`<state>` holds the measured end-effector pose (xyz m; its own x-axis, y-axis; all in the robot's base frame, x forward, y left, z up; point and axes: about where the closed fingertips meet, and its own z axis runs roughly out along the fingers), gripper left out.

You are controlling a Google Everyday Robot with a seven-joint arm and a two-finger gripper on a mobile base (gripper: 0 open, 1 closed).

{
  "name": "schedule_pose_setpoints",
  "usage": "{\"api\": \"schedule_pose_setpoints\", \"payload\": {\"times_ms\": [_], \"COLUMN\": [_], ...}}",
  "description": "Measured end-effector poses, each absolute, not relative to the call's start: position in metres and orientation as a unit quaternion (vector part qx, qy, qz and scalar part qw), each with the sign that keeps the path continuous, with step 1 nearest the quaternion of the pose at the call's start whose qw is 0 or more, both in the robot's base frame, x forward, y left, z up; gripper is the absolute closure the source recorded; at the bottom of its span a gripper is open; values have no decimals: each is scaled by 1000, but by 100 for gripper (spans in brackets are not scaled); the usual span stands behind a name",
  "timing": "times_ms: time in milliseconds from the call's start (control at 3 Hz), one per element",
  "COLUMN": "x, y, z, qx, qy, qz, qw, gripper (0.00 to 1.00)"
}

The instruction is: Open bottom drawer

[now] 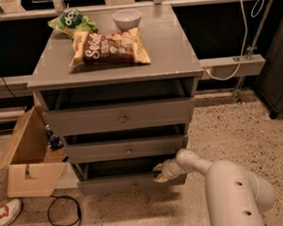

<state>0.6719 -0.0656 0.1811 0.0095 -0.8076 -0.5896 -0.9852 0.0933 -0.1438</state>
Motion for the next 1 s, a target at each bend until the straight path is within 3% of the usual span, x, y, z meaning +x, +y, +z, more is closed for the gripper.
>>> {"api": "schedule_pose_setpoints", "payload": {"times_ms": [333, 1000], "x": [672, 645], "y": [-66, -62], "z": [181, 171], "qx": [-654, -694], "qy": [685, 670], "qz": [160, 161], "qw": [278, 210], "gripper": [5, 0]}}
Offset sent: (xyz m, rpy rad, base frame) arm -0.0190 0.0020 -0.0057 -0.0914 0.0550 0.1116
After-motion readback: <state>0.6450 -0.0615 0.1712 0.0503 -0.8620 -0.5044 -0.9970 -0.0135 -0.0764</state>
